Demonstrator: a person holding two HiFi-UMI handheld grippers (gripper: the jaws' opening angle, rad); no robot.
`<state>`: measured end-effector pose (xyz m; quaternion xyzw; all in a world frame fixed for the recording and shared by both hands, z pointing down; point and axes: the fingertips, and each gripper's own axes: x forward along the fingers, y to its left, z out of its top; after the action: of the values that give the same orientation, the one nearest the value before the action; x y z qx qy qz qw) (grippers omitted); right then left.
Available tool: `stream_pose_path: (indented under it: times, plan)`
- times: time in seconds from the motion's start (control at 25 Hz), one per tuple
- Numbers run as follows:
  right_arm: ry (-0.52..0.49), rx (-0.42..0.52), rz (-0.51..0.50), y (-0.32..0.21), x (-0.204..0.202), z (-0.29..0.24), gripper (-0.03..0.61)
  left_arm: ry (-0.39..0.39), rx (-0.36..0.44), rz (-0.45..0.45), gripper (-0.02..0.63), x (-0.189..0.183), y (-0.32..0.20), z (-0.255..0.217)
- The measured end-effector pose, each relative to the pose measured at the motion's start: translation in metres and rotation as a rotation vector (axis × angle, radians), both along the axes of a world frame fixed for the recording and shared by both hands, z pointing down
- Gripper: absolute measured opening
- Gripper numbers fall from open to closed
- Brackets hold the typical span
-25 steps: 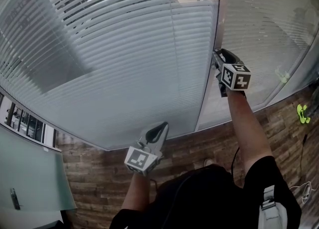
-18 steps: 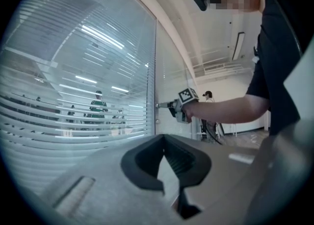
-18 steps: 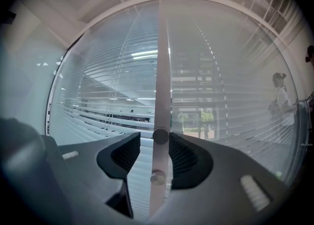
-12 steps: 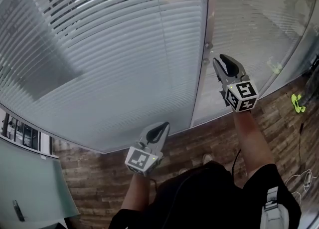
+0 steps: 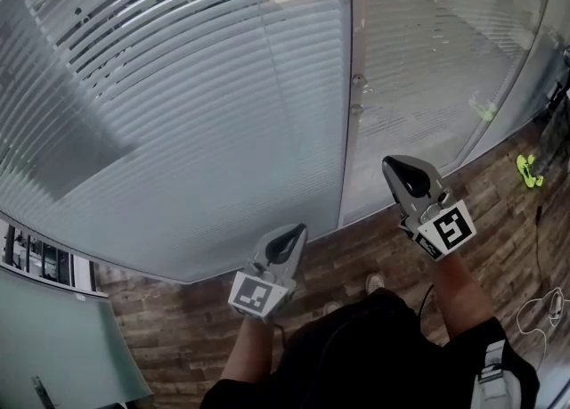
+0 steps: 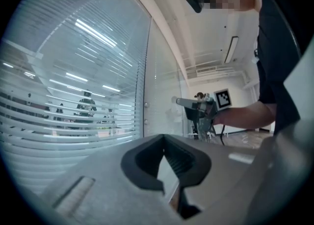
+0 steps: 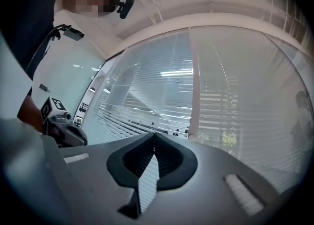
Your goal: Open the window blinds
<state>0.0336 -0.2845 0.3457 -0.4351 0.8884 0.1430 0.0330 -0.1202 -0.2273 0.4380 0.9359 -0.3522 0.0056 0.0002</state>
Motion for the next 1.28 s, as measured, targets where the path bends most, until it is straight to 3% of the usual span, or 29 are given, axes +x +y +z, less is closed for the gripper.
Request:
stream_pose_path:
  times: [0.28,0.44,0.92,1.28]
  plan:
    - [0.055,-0.048,-0.041,0.033,-0.003,0.046,0.006,0.004,0.006,-0.023,0.003,0.002,-0.001,-0.001]
    - [0.031,-0.103,-0.039,0.041,0.013,0.071,0.006,-0.008,0.012,-0.034,0.003,0.005,-0.001,-0.002]
    - [0.048,-0.065,-0.118,0.027,0.041,0.080,0.006,-0.028,0.042,-0.082,0.005,0.040,-0.011,0.017]
    - [0.052,-0.111,-0.148,0.021,0.064,0.085,0.006,-0.036,0.022,-0.064,0.003,0.085,-0.020,0.001]
